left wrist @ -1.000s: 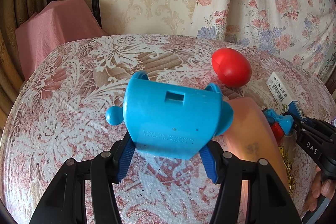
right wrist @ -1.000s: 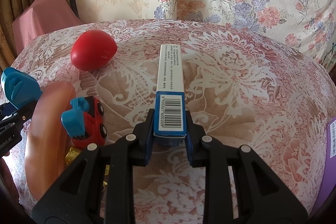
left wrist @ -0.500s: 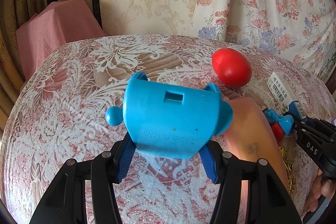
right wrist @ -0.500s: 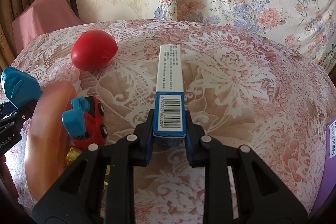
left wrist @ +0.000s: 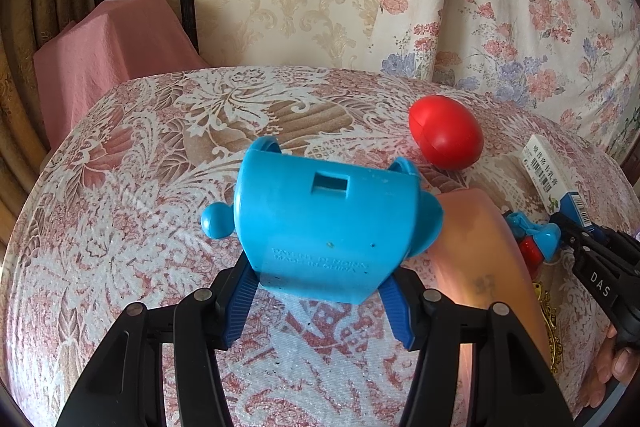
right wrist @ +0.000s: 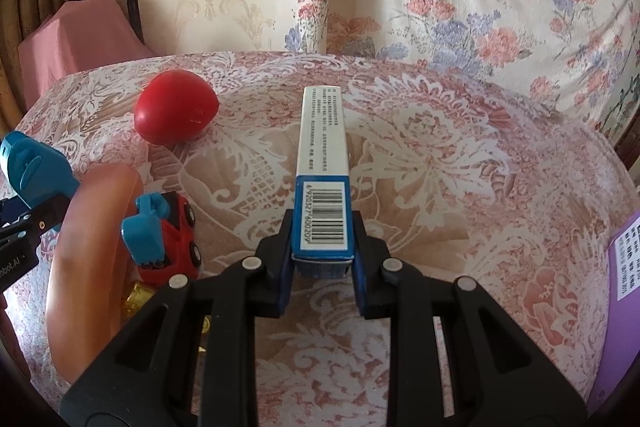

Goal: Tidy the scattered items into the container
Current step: 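Lift the blue toy with the left gripper while the right lifts the white-blue box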

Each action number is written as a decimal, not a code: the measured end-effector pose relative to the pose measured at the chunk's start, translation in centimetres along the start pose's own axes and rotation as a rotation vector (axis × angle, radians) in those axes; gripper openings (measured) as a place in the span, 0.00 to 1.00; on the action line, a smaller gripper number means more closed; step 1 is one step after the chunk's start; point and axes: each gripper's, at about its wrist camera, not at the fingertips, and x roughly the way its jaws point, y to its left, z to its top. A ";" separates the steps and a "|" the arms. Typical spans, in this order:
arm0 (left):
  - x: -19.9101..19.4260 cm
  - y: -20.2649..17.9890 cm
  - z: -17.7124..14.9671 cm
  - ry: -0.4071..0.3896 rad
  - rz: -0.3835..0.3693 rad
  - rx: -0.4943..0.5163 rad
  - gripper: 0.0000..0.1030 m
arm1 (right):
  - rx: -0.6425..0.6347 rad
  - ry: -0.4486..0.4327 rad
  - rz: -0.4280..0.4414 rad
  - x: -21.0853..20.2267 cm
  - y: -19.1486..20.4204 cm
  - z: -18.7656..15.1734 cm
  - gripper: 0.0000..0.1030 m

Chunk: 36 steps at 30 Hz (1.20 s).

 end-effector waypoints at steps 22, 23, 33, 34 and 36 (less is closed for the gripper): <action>-0.2 0.3 0.0 -0.013 0.006 -0.013 0.55 | 0.011 -0.040 -0.013 -0.7 -0.1 0.0 0.26; -0.2 0.2 0.0 -0.014 0.008 -0.013 0.55 | 0.011 -0.041 -0.014 -0.7 -0.1 0.0 0.26; -0.3 0.2 -0.1 -0.017 0.011 -0.010 0.55 | 0.014 -0.046 -0.015 -0.7 -0.2 0.0 0.26; -0.3 0.2 -0.1 -0.017 0.011 -0.011 0.55 | 0.015 -0.044 -0.014 -0.7 -0.2 0.0 0.26; -0.3 0.3 -0.1 -0.016 0.011 -0.012 0.55 | 0.014 -0.043 -0.013 -0.7 -0.2 0.0 0.26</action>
